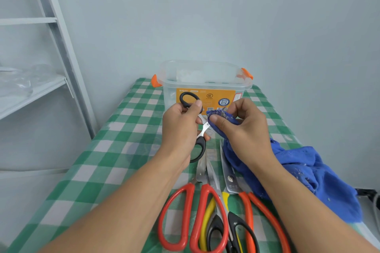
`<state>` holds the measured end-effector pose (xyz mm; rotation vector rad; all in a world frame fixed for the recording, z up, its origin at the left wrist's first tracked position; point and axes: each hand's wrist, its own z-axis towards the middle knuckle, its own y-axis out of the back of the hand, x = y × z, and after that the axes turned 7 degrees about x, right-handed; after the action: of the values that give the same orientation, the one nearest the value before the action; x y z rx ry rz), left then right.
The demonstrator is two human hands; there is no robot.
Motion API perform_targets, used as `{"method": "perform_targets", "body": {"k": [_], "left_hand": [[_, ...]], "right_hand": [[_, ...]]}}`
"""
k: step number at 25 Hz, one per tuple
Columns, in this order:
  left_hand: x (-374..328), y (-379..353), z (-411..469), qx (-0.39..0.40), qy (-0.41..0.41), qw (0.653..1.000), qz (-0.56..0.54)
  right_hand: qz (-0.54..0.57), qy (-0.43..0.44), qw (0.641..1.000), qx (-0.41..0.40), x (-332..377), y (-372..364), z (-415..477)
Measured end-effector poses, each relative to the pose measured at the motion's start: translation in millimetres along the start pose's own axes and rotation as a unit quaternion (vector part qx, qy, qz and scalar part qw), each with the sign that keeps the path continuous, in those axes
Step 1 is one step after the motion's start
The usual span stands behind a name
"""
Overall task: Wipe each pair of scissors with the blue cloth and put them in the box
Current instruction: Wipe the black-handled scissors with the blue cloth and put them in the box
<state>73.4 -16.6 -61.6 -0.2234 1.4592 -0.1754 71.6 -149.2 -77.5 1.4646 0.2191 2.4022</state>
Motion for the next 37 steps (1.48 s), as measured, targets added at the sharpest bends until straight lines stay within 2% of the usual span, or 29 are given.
{"method": "perform_targets", "body": {"k": [4, 9, 11, 14, 19, 23, 28, 33, 37], "left_hand": [[-3.6, 1.6, -1.0, 0.005, 0.004, 1.000, 0.003], [-0.1, -1.6, -3.7, 0.027, 0.008, 1.000, 0.008], [1.0, -1.7, -1.9, 0.021, 0.009, 1.000, 0.014], [1.2, 3.1, 2.5, 0.006, 0.006, 1.000, 0.021], [3.7, 4.8, 2.8, -0.013, -0.024, 0.999, 0.041], [5.5, 0.3, -0.6, -0.006, -0.045, 0.998, 0.046], [2.4, 0.5, -0.9, 0.006, -0.052, 0.997, 0.050], [2.9, 2.4, -2.4, 0.010, -0.048, 0.997, 0.061], [1.8, 5.0, 0.3, 0.002, -0.040, 0.998, 0.050]], "right_hand": [[0.059, -0.044, 0.997, -0.014, 5.1, 1.7, 1.5], [0.143, -0.079, 0.978, -0.127, 3.8, 19.2, 9.4], [0.170, -0.067, 0.974, -0.137, 4.9, 23.6, 7.4], [0.171, -0.052, 0.980, -0.092, 9.9, 19.2, 2.1], [0.069, -0.008, 0.997, 0.017, 5.9, 1.0, -3.2], [-0.010, 0.028, 0.999, 0.030, -0.2, -5.8, -4.3], [0.042, -0.005, 0.999, -0.014, 1.2, -5.6, 1.4], [0.069, -0.044, 0.990, -0.118, -3.0, 12.7, 9.8], [0.096, -0.045, 0.982, -0.159, -5.0, 20.5, 10.8]]}}
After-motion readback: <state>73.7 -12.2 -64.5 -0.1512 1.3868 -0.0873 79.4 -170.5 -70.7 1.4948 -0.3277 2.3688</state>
